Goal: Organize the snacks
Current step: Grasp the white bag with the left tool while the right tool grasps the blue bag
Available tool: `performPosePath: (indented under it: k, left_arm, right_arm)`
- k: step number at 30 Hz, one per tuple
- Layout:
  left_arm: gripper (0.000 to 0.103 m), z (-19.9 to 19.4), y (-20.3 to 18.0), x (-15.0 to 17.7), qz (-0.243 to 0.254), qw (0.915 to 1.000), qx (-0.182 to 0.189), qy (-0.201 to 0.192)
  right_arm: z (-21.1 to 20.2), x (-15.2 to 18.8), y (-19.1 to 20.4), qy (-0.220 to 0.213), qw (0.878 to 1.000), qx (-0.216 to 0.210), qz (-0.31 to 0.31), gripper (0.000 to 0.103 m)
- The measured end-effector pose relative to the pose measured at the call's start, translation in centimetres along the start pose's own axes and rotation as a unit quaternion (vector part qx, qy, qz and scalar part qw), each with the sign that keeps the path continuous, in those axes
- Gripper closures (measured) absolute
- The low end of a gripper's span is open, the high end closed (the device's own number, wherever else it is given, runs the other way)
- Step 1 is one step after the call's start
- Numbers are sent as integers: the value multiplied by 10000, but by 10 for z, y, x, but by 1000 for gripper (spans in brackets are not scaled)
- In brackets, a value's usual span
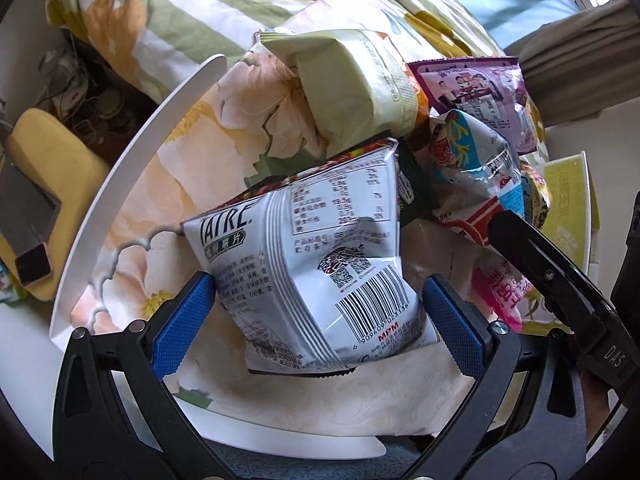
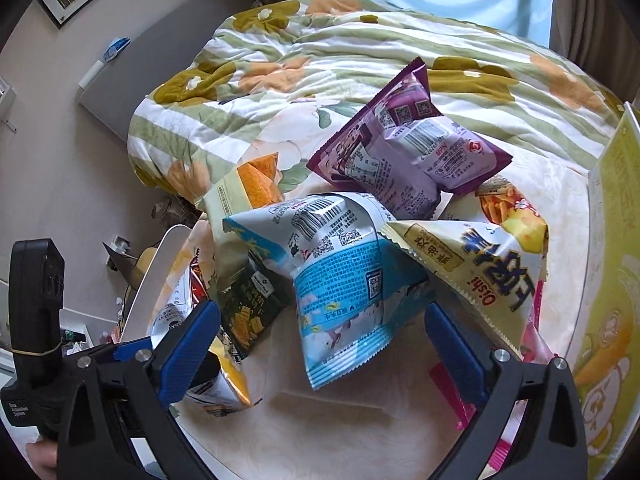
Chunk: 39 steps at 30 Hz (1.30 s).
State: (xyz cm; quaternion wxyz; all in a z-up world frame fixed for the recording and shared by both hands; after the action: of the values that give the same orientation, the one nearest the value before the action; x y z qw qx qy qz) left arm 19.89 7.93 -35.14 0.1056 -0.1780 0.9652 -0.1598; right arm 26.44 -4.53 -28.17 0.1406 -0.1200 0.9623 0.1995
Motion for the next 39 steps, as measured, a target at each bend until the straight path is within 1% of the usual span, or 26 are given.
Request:
performPosePath:
  k: [5,9,12,17,19,22,23,24,25,27,28,31,33,39]
  left_arm:
    - [1,13,1,0,-77,9997,-202,103]
    - [12,18,-1,1,17,9995,-313,87]
    - [21,15,-2,0,121,9991,-412,-48]
    - [28,11,-2,1,151,9990,-402,-105]
    - [33,8,-1,2,167,9991,-379,-118]
    - [37,3,-1,6,249,9989,-375,-132]
    - [37,0,-2,9,266,9989,-365,-135]
    - [38,-1,-2,10,280,9989,-353,-143]
    - [39,-2,-3,11,287,9989,-339,-147]
    - [39,-4,-3,12,308,9989,-327,-137]
    - [39,-5,-2,13,316,9989,-313,-131]
    - [39,-8,-3,15,375,9988,-290,-120]
    - [39,-10,-4,15,434,9985,-294,-133]
    - [39,-25,-2,11,639,9974,-239,-229]
  right_arm:
    - [14,-4,2,147,9996,-2,-231,1]
    - [22,-7,2,215,9990,82,-371,4]
    - [29,-8,1,294,9985,88,-464,5]
    - [38,-11,1,338,9982,85,-480,6]
    - [40,-12,1,323,9983,86,-472,6]
    - [41,-15,-1,290,9986,106,-438,6]
    - [42,-16,-1,278,9986,115,-424,9]
    - [42,-16,-2,267,9987,144,-411,15]
    - [42,-17,-3,263,9987,177,-411,18]
    - [42,-17,-4,248,9987,203,-404,33]
    - [42,-16,-5,259,9988,189,-380,34]
    - [40,-15,-5,238,9991,184,-311,41]
    - [37,-14,-4,178,9993,187,-273,49]
    - [22,-12,-3,-3,9999,97,-27,57]
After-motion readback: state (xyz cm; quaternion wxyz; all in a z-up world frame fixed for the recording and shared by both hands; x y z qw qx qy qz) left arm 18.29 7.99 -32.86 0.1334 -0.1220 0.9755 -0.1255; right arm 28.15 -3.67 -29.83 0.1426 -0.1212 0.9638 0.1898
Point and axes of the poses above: each gripper's, at about its wrist camera, not at the fingertips, and z roughly the way its jaws point, y to its left, x to its underside, the point moved 8 cm from there along z, roughly the way its jaws point, and after that the axes turned 9 degrees about z, right-handed, at the moved point
